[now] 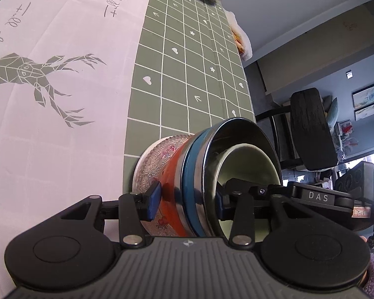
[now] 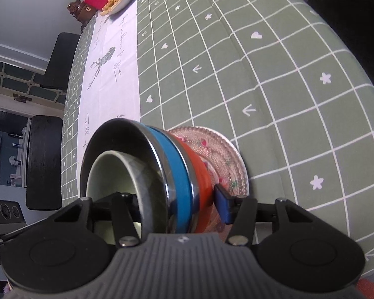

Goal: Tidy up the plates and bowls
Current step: 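Carry the nested bowls with the left gripper and lower them onto the plates, then open the left gripper and lift it away from the bowl rim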

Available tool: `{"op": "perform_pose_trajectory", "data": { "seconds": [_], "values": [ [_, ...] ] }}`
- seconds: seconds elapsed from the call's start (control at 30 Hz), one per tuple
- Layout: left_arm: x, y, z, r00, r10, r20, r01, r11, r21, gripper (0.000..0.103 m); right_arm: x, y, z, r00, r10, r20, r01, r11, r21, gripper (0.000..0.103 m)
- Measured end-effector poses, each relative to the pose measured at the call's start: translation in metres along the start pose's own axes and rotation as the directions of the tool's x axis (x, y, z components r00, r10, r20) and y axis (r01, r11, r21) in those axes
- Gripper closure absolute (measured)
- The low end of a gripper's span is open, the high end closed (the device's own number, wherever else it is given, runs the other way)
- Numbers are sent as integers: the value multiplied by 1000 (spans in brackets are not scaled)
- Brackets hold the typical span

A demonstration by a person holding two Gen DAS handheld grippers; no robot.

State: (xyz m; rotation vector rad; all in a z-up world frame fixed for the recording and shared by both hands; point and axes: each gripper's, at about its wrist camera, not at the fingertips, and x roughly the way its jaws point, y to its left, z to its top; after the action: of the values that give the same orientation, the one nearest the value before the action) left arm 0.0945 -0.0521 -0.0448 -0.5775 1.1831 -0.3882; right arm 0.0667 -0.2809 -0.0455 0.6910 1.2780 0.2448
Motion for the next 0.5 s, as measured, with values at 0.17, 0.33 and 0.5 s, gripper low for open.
{"op": "perform_pose_trajectory", "data": {
  "seconds": [0.17, 0.33, 0.5],
  "values": [
    [-2, 1, 0, 1000, -17, -1, 17, 1000, 7, 50, -5, 4, -1, 1000, -13, 26, 14, 999, -37, 48],
    [-10, -6, -1, 999, 16, 35, -18, 999, 50, 42, -19, 16, -1, 993, -58, 99, 69, 991, -112, 40],
    [-28, -7, 0, 994, 42, 99, -51, 995, 89, 37, -32, 32, -7, 985, -69, 159, 99, 977, -187, 39]
  ]
}}
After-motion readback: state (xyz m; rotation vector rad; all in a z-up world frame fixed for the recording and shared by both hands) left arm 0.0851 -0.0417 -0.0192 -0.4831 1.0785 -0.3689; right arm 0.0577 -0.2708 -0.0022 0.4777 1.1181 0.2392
